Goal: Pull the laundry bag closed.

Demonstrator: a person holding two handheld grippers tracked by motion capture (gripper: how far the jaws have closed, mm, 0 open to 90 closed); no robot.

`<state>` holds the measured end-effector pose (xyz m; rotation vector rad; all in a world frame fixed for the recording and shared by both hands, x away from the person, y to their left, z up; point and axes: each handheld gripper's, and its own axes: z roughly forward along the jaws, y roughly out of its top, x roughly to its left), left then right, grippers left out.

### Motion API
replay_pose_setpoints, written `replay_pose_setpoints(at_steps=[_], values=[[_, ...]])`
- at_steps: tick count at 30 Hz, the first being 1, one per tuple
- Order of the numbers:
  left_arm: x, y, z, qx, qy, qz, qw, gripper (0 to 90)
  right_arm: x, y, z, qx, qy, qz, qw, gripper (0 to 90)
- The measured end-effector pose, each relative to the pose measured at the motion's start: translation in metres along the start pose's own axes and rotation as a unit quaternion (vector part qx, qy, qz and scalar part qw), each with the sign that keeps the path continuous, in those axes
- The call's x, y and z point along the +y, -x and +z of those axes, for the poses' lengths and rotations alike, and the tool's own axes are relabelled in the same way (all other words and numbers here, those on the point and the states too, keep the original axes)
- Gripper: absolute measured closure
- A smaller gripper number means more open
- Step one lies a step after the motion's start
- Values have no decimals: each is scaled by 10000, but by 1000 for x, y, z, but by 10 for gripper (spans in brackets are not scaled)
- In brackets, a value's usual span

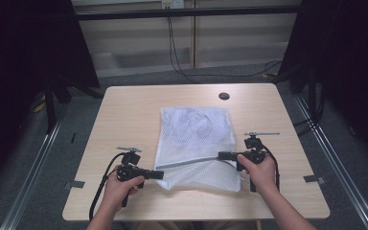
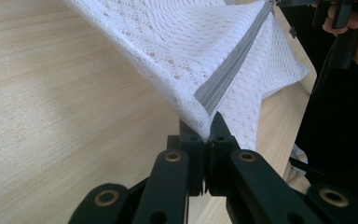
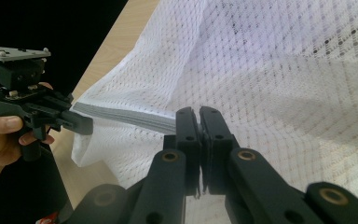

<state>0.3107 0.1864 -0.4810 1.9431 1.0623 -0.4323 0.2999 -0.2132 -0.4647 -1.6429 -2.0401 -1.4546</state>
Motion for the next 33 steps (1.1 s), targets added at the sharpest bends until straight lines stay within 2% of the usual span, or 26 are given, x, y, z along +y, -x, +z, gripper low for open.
replay_pose_setpoints(at_steps=[5, 8, 10, 15, 16, 22, 24, 33], values=[[0, -2, -1, 78, -12, 89, 9999, 884, 0, 1, -1, -28, -1, -5, 10000, 870], [-1, -2, -2, 39, 6, 8, 10000, 884, 0, 4, -4, -57, 17, 50, 10000, 870], [0, -2, -2, 52, 1, 58, 10000, 884, -1, 4, -5, -58, 19, 19, 10000, 870], [0, -1, -1, 59, -1, 24, 10000, 884, -1, 4, -6, -52, 6, 25, 10000, 870], [0, -1, -1, 83, -14, 51, 10000, 884, -1, 4, -6, -118, 12, -3, 9999, 870], [-1, -1, -2, 25, 11, -34, 10000, 884, 0, 9, -11, -109, 57, 66, 9999, 870], [-1, -2, -1, 77, -27, 71, 9999, 884, -1, 10, -12, -125, 40, 43, 9999, 870], [-1, -2, -2, 52, -7, -20, 10000, 884, -1, 13, -15, -141, 70, 61, 9999, 870]])
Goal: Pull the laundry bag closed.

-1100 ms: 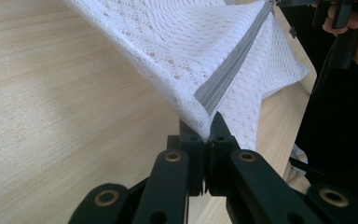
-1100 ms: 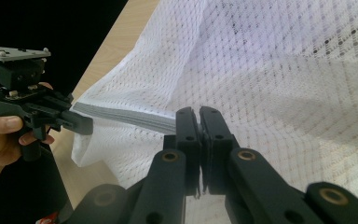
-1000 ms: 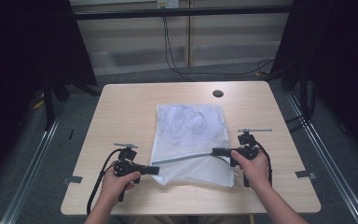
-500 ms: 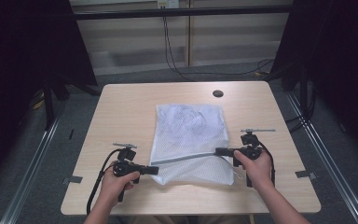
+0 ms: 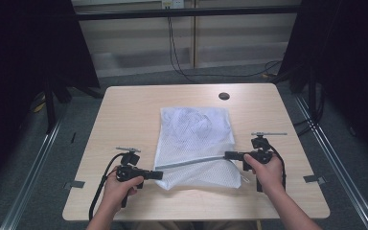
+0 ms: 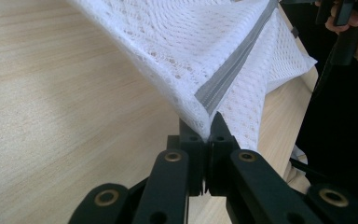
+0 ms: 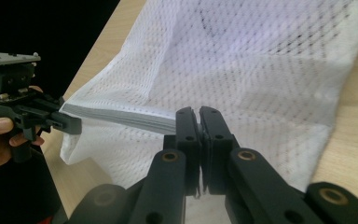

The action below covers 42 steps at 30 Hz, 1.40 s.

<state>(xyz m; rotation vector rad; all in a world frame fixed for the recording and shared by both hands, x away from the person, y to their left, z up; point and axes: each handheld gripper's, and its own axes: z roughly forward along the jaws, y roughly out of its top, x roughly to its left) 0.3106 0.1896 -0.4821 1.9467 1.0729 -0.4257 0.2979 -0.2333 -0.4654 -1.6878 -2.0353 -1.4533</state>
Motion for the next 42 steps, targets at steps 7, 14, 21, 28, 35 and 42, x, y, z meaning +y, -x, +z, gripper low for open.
replay_pose_setpoints(at_steps=[7, 14, 21, 28, 35, 42], values=[[1, 0, 0, 22, -8, 62, 10000, 884, 0, 0, -2, -7, -8, -16, 10000, 870], [0, 0, -1, 22, 1, 55, 10000, 884, 0, 1, -2, -5, -8, 3, 10000, 870], [0, 0, -1, 18, 20, -33, 10000, 884, 0, 2, -1, -32, -10, 0, 10000, 870], [-1, -1, -4, 11, 47, -76, 10000, 884, 0, 4, -4, -86, 17, -9, 10000, 870], [-1, -1, -3, -1, 15, 21, 10000, 884, 0, 4, -6, -61, 21, -4, 10000, 870], [-1, -2, -5, -2, 22, -29, 10000, 884, 0, 10, -11, -127, 55, 28, 9999, 870]])
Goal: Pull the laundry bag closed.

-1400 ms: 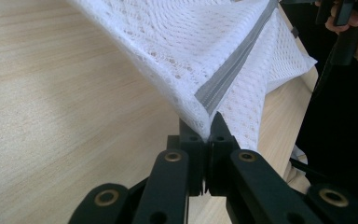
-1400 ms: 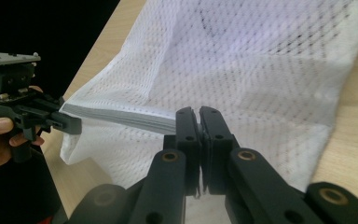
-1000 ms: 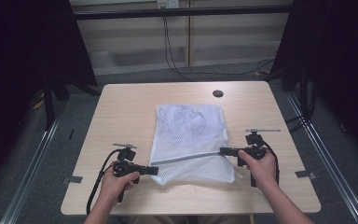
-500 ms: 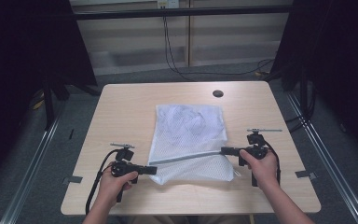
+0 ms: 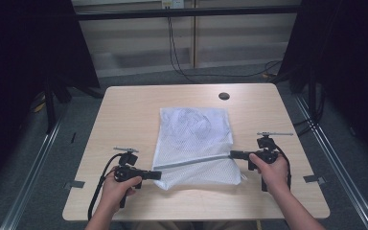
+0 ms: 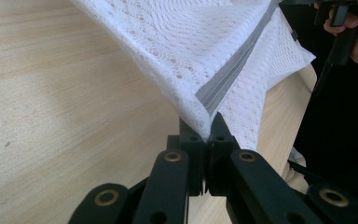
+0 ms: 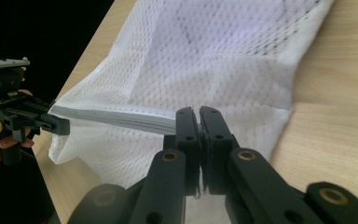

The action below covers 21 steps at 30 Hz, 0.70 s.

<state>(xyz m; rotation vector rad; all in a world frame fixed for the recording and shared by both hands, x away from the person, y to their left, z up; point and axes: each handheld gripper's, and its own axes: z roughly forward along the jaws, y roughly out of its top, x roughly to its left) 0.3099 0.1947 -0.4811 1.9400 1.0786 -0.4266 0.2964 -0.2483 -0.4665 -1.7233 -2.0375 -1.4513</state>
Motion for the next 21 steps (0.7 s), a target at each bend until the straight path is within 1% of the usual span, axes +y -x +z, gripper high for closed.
replay_pose_setpoints(at_steps=[1, 2, 3, 6, 9, 14, 15, 16, 19, 21], values=[[0, 0, 0, 7, 3, 4, 10000, 884, 0, 0, 0, 0, 0, 0, 10000, 870], [0, 1, 0, -10, -5, -36, 10000, 884, 0, 0, 0, 6, 12, 7, 10000, 870], [0, 0, 0, 13, 5, -25, 10000, 884, -1, -1, -1, 1, 1, 4, 10000, 870], [0, 1, 0, -9, -10, -39, 10000, 884, -1, -1, -1, 5, 13, -3, 10000, 870], [0, 1, 0, 9, -11, -17, 10000, 884, -1, 0, -1, 1, 7, -8, 10000, 870], [0, 1, 1, -18, -27, -6, 10000, 884, 0, 1, -1, -1, 19, 3, 10000, 870], [-1, 2, 1, 29, -19, -35, 10000, 884, -1, 1, -1, -9, 27, -1, 10000, 870], [0, 1, 0, 2, -39, -12, 10000, 884, 0, 1, -1, -62, 32, -21, 10000, 870], [-1, 0, -1, -3, -20, -11, 10000, 884, -1, 4, -2, -53, 11, 33, 10000, 870], [-1, 0, -1, 2, -23, -13, 10000, 884, -1, 4, -2, -66, 11, 9, 10000, 870]])
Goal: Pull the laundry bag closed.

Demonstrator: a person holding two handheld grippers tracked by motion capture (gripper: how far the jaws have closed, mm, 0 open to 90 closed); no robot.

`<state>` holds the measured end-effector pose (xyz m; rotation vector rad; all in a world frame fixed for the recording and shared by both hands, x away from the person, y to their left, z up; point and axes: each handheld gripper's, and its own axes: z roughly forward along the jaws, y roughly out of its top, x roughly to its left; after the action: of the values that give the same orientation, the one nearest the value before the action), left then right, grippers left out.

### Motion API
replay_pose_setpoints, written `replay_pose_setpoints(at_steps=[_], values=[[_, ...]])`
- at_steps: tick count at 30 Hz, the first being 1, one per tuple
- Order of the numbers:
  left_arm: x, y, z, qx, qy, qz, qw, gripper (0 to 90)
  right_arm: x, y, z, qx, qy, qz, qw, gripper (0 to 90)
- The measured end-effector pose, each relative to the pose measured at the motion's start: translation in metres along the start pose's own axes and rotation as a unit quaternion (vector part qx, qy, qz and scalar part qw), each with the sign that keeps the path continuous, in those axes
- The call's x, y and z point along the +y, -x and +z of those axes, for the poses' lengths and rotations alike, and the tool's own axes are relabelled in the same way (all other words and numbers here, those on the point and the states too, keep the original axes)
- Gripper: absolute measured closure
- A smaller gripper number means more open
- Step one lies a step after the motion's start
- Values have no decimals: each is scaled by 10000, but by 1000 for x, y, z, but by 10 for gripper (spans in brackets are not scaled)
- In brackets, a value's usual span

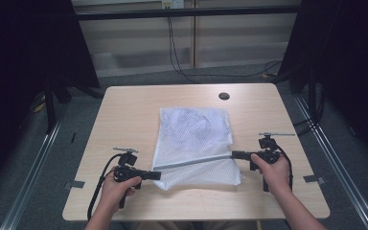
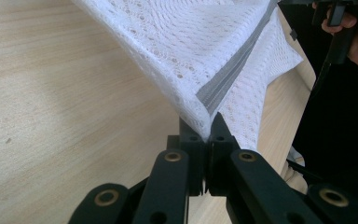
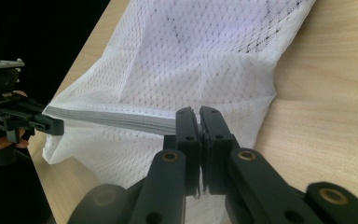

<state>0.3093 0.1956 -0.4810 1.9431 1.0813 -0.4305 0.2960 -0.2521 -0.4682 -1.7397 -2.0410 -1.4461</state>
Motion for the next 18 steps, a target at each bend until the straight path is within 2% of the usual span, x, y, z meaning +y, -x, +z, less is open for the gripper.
replay_pose_setpoints(at_steps=[11, 13, 16, 18], values=[[0, 1, 0, -17, -28, 7, 10000, 884, -1, 2, -1, 4, -16, 16, 10000, 870], [-1, 1, -1, -20, -23, -41, 10000, 884, -1, 3, -2, -72, -7, 6, 10000, 870], [-1, 0, -1, -11, -12, 13, 10000, 884, -1, 5, -3, -64, -9, 15, 10000, 870], [-1, 1, -1, -16, -20, -45, 10000, 884, -1, 5, -4, -54, 0, 30, 10000, 870]])
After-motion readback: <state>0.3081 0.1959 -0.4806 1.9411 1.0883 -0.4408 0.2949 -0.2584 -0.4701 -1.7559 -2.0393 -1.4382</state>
